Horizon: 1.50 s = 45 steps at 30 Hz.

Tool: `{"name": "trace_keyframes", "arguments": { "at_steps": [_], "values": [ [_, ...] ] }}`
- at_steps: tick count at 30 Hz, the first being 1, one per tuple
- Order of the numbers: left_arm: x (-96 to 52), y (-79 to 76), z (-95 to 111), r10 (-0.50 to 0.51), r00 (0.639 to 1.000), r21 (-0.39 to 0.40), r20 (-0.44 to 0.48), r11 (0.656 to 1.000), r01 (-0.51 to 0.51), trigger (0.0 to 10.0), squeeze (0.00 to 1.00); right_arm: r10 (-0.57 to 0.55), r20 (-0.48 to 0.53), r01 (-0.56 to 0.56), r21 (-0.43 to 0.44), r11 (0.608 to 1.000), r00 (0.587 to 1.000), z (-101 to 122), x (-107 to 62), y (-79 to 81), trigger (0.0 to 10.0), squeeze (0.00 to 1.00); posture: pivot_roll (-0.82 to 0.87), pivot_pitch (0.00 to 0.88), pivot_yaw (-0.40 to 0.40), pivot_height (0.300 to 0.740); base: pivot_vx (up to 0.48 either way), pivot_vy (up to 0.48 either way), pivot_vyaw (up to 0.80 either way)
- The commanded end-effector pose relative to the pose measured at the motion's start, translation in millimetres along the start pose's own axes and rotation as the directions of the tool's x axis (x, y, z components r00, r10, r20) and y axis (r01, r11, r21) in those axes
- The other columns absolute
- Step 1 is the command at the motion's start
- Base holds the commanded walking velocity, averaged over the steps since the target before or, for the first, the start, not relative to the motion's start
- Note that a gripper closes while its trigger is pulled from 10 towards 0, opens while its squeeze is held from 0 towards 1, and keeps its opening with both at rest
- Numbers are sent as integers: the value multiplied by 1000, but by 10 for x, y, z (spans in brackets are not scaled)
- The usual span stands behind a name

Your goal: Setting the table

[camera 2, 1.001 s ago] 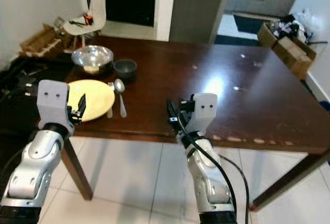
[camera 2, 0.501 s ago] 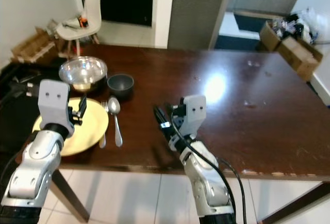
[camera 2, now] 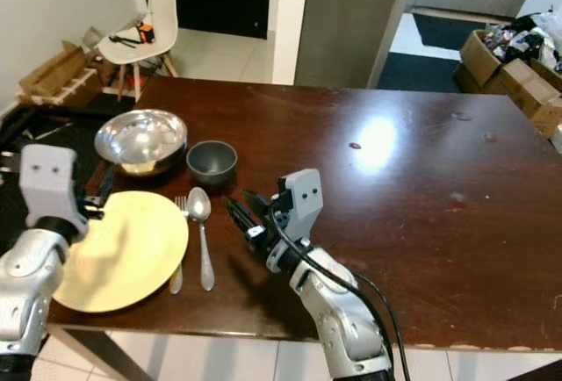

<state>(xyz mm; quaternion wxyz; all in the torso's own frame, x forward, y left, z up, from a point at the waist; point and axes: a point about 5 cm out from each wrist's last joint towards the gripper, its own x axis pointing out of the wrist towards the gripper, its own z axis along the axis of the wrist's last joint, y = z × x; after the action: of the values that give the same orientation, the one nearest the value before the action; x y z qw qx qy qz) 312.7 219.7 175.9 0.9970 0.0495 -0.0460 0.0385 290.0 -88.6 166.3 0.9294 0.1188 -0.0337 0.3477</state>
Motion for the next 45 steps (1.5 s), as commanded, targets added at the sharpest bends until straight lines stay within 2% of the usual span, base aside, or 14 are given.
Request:
{"name": "trace_keyframes", "arguments": {
  "at_steps": [1, 3, 5, 11, 16, 22, 24, 27, 29, 32, 38, 40, 45],
  "values": [
    [-5, 130, -77, 37, 999, -31, -24, 999, -38, 10000, 0, 13, -23, -12, 13, 1000, 1000, -68, 18, 32, 10000, 0, 25, 0, 61, 740, 0, 0, 0],
    [-6, 168, -115, 50, 998, -55, -38, 997, -52, 10000, 0, 14, -25, -14, 14, 1000, 1000, -71, 27, 32, 10000, 0, 26, 0, 60, 740, 0, 0, 0],
    [-37, 192, -259, 61, 995, -77, -82, 995, -68, 10000, 0, 19, -27, -19, 15, 1000, 999, -65, 50, 31, 10000, 0, 23, 0, 57, 740, 0, 0, 0],
    [-96, 243, -442, 103, 987, -91, -127, 989, -115, 10000, 0, 27, -28, -27, 13, 1000, 999, -52, 77, 32, 10000, 0, 23, 0, 51, 740, 0, 0, 0],
    [-153, 294, -644, 174, 969, -104, -176, 975, -194, 10000, 0, 38, -30, -38, 16, 999, 999, -55, 89, 45, 10000, 0, 25, 0, 42, 740, 0, 0, 0],
    [-293, 305, -935, 208, 940, -58, -271, 971, -232, 10000, 0, 41, -38, -40, 25, 999, 998, -93, 103, 66, 10000, 0, 24, 0, 44, 740, 0, 0, 0],
    [-313, 305, -966, 209, 937, -50, -280, 972, -231, 10000, 0, 40, -38, -39, 26, 999, 998, -98, 105, 67, 10000, 0, 24, 0, 44, 740, 0, 0, 0],
    [-443, 299, -1154, 218, 916, -6, -336, 972, -233, 10000, 0, 37, -38, -36, 40, 999, 999, -123, 122, 81, 10000, 0, 26, 0, 44, 740, 0, 0, 0],
    [-471, 298, -1192, 219, 912, 4, -348, 973, -232, 10000, 0, 39, -38, -37, 42, 998, 999, -126, 128, 87, 10000, 0, 26, 0, 44, 740, 0, 0, 0],
    [-576, 283, -1353, 217, 890, 30, -402, 974, -224, 10000, 0, 52, -37, -50, 52, 997, 998, -136, 156, 115, 10000, 0, 28, 0, 42, 740, 0, 0, 0],
    [-618, 158, -1402, 165, 895, 23, -415, 985, -172, 10000, 0, 65, -41, -62, 71, 996, 997, -168, 208, 142, 10000, 0, 30, 0, 41, 740, 0, 0, 0],
    [-603, 99, -1396, 139, 902, 18, -408, 989, -144, 10000, 0, 79, -29, -74, 150, 986, 996, -183, 263, 171, 10000, 0, 28, 0, 42, 740, 0, 0, 0],
    [-597, 73, -1398, 127, 905, 14, -406, 991, -133, 10000, 0, 90, -33, -83, 184, 979, 995, -200, 290, 182, 10000, 0, 29, 0, 43, 740, 0, 0, 0]
  ]
}}
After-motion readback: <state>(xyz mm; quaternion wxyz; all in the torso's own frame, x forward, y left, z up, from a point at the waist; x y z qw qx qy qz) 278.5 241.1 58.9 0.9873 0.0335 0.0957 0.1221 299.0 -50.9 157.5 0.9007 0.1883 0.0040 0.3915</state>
